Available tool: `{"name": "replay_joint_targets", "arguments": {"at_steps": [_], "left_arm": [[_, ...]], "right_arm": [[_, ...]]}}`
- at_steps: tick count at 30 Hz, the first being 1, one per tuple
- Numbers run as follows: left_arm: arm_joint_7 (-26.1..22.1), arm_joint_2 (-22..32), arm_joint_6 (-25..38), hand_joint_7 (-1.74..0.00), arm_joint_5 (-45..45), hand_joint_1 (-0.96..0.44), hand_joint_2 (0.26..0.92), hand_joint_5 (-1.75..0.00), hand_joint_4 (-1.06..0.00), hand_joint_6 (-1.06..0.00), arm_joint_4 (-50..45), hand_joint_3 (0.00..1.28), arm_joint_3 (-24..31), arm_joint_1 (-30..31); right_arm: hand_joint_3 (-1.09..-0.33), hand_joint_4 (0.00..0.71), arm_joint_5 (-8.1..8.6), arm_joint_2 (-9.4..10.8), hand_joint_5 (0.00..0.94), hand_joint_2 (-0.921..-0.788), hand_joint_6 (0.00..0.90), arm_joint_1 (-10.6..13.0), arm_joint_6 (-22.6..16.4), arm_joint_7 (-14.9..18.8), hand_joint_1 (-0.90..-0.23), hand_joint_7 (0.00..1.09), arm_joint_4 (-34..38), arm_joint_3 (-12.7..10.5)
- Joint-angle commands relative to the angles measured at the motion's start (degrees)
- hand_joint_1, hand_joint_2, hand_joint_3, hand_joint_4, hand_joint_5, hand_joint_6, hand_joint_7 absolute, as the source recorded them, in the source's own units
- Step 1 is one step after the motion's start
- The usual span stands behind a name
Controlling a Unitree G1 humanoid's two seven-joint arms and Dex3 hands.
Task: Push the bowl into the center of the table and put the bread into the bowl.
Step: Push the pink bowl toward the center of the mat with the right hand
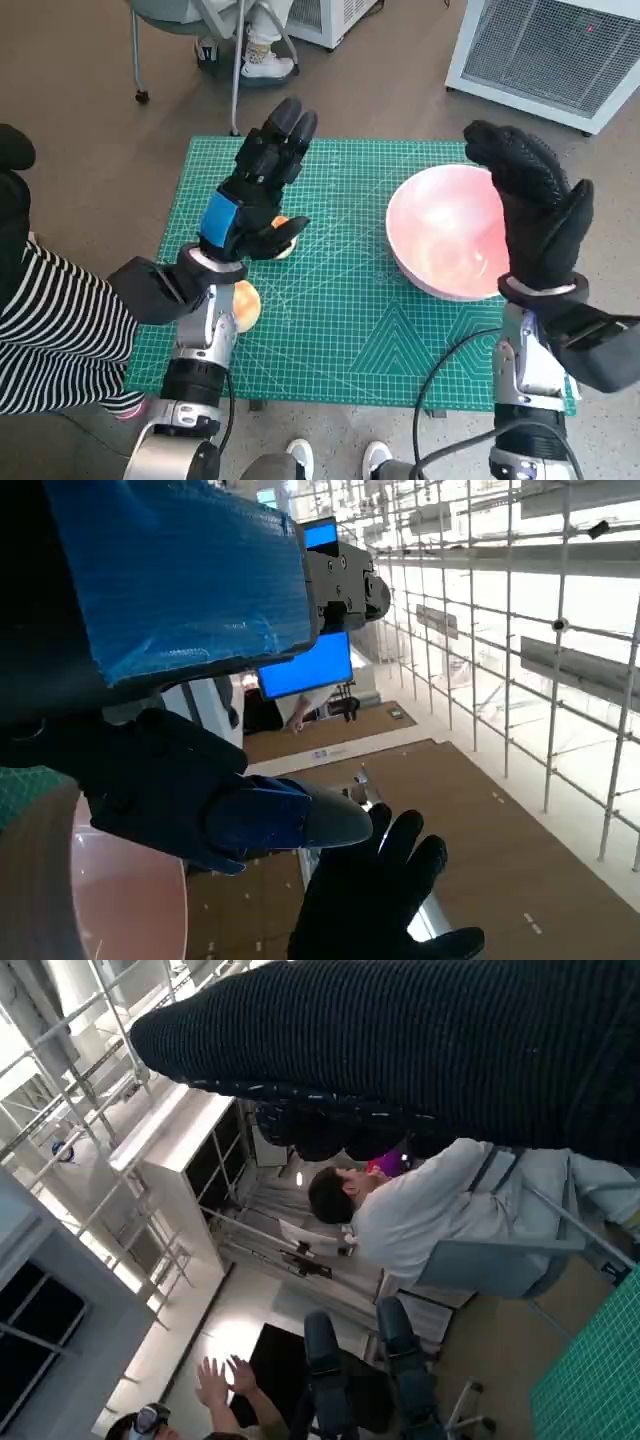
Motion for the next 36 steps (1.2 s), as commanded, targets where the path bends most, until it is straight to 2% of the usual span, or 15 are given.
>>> {"name": "replay_joint_targets", "arguments": {"at_steps": [1,6,9,11,13,16,21,27,33,36], "left_arm": [[0.1,0.0,0.9,-0.24,-0.6,-0.50,0.921,-0.01,-0.05,0.00,-1.6,0.32,0.0,0.7],[0.2,-0.1,1.4,-0.25,-0.7,-0.50,0.921,-0.01,-0.04,0.00,-1.9,0.32,0.1,0.9],[0.1,0.0,1.4,-0.25,-0.9,-0.50,0.921,0.00,-0.04,0.00,-1.7,0.32,0.4,0.8],[0.1,0.0,1.5,-0.25,-1.0,-0.51,0.921,0.00,-0.04,0.00,-1.5,0.32,0.6,0.7],[0.0,-0.1,1.5,-0.25,-1.1,-0.51,0.921,0.00,-0.04,0.00,-1.3,0.31,0.7,0.6],[0.0,-0.2,1.2,-0.25,-1.2,-0.51,0.921,0.00,-0.04,0.00,-0.9,0.31,0.8,0.5],[0.0,-0.3,0.8,-0.25,-1.1,-0.50,0.921,0.00,-0.04,0.00,-0.4,0.30,0.8,0.4],[0.2,-0.2,0.0,-0.25,-0.6,-0.50,0.921,0.00,-0.04,0.00,0.1,0.30,0.7,0.3],[0.3,0.1,-0.7,-0.26,-0.2,-0.49,0.921,0.00,-0.04,0.00,0.6,0.30,0.7,0.1],[0.6,0.3,-1.1,-0.26,0.2,-0.50,0.921,0.00,-0.04,0.00,0.8,0.30,0.6,0.0]], "right_arm": [[-0.701,0.210,1.26,-0.6,0.000,-0.921,0.123,1.8,0.7,0.7,-0.683,0.37,0.4,-0.8],[-0.703,0.204,3.49,-2.7,0.000,-0.921,0.120,2.0,0.6,2.4,-0.685,0.37,1.6,-3.0],[-0.709,0.197,4.68,-4.3,0.000,-0.921,0.115,1.9,0.1,2.9,-0.683,0.37,3.4,-5.3],[-0.716,0.192,4.26,-5.0,0.000,-0.921,0.109,1.8,-0.8,2.0,-0.678,0.37,4.7,-6.7],[-0.726,0.187,2.49,-5.3,0.000,-0.921,0.093,1.7,-2.2,-0.1,-0.673,0.40,6.1,-7.7],[-0.750,0.183,-1.12,-6.3,0.000,-0.921,0.075,0.9,-4.9,-4.4,-0.666,0.42,10.2,-9.7],[-0.805,0.162,-4.18,-8.0,0.000,-0.921,0.013,-0.6,-7.6,-9.1,-0.651,0.48,17.4,-11.7],[-0.844,0.138,-5.01,-10.3,0.000,-0.921,0.000,-2.5,-8.7,-12.4,-0.637,0.45,26.8,-13.2],[-0.871,0.128,-4.31,-11.3,0.000,-0.921,-0.001,-4.4,-8.1,-13.3,-0.602,0.41,35.8,-14.2],[-0.884,0.123,-3.22,-11.5,0.000,-0.921,-0.001,-5.6,-7.0,-12.4,-0.585,0.38,40.7,-14.8]]}}
